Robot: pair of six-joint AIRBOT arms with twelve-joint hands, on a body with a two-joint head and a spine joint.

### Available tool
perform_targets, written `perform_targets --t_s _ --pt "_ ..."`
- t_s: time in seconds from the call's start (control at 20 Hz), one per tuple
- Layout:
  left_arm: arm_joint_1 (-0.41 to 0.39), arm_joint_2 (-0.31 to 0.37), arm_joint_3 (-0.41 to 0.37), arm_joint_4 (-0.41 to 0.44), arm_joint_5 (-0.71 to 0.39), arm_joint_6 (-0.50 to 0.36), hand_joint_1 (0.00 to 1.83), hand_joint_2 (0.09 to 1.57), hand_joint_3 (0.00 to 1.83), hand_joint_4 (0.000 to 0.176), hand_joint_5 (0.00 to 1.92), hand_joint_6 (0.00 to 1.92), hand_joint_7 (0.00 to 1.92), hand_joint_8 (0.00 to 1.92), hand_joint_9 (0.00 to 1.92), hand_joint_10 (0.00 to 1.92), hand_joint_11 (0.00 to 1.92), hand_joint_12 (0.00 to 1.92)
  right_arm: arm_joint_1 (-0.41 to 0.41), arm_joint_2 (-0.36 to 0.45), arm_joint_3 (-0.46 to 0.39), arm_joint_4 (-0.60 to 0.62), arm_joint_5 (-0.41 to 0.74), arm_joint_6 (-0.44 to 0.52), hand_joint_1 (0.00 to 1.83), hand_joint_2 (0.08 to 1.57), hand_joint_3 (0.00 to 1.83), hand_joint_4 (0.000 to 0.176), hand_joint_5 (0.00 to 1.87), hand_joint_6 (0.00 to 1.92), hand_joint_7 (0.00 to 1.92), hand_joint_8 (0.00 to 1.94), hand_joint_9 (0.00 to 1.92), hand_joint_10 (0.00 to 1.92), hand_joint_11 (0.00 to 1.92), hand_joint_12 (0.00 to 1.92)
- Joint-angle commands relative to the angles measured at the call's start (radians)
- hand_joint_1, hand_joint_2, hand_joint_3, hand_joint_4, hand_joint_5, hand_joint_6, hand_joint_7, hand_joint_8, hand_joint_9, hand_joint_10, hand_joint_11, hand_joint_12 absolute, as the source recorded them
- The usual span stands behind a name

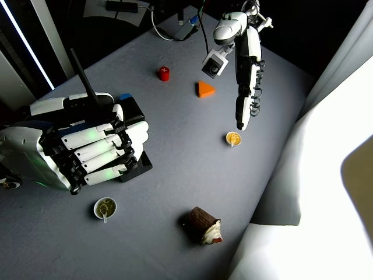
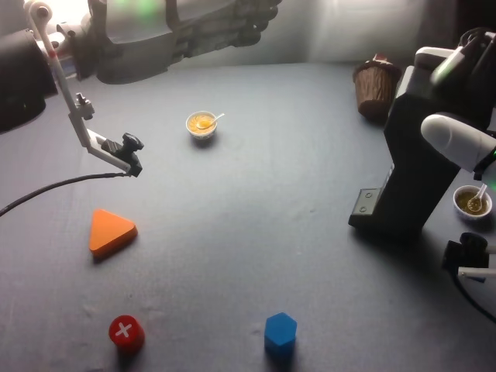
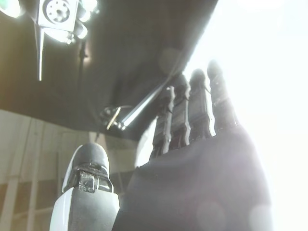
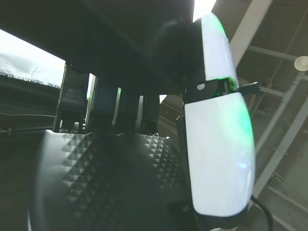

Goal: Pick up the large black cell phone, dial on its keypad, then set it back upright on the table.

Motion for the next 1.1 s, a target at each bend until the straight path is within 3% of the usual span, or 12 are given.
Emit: perform_targets --t_s 0.0,0.4,0.65,0.7,0.9,0.95,1.0,1.05 --pt "-0.029 0.009 -0.004 -0.071 -0.089 -0.003 0.0 1.19 0.0 0.0 0.11 0.0 0.1 0.0 0.07 0.0 0.0 0.19 0.0 0.017 -0.001 -0.025 0.138 0.019 1.12 1.25 0.0 0.0 0.79 0.08 0.89 0.0 0.93 0.0 0.6 0.96" --pt "-0.026 0.009 -0.002 -0.072 -0.09 -0.003 0.0 1.2 0.0 0.0 0.12 0.01 0.12 0.01 0.08 0.01 0.0 0.24 0.0 0.016 -0.002 -0.025 0.138 0.019 1.1 1.18 0.0 0.0 0.75 0.0 0.79 0.0 0.83 0.0 0.48 0.98" --pt "-0.027 0.009 0.003 -0.073 -0.09 -0.002 0.0 1.2 0.0 0.0 0.13 0.0 0.11 0.0 0.08 0.0 0.0 0.23 0.0 0.016 -0.002 -0.025 0.138 0.019 1.01 1.15 0.0 0.0 0.59 0.0 0.62 0.0 0.62 0.0 0.25 0.99" --pt "-0.027 0.009 0.004 -0.073 -0.09 -0.002 0.0 1.21 0.0 0.0 0.14 0.0 0.12 0.0 0.09 0.0 0.0 0.27 0.0 0.016 -0.002 -0.025 0.138 0.019 0.97 1.14 0.0 0.0 0.53 0.0 0.55 0.0 0.53 0.0 0.1 1.03" --pt "-0.027 0.01 0.008 -0.074 -0.09 -0.002 0.0 1.21 0.0 0.0 0.13 0.0 0.12 0.0 0.08 0.0 0.0 0.26 0.0 0.016 -0.003 -0.025 0.138 0.019 0.84 1.12 0.0 0.0 0.41 0.0 0.42 0.0 0.41 0.0 0.0 1.01" --pt "-0.027 0.01 0.008 -0.074 -0.09 -0.002 0.0 1.22 0.0 0.0 0.15 0.0 0.13 0.0 0.09 0.0 0.0 0.27 0.0 0.016 -0.003 -0.025 0.138 0.019 0.67 1.11 0.0 0.0 0.32 0.0 0.31 0.0 0.3 0.0 0.0 0.8" --pt "-0.026 0.01 0.009 -0.074 -0.09 -0.002 0.0 1.22 0.0 0.0 0.15 0.0 0.13 0.0 0.09 0.0 0.0 0.27 0.0 0.015 -0.003 -0.025 0.138 0.019 0.67 1.11 0.0 0.0 0.32 0.0 0.31 0.0 0.3 0.0 0.0 0.8" --pt "-0.026 0.01 0.009 -0.075 -0.09 -0.002 0.0 1.22 0.0 0.0 0.14 0.0 0.12 0.0 0.08 0.0 0.0 0.24 0.0 0.015 -0.003 -0.025 0.138 0.019 0.64 1.06 0.0 0.0 0.29 0.0 0.26 0.0 0.23 0.01 0.0 0.67"
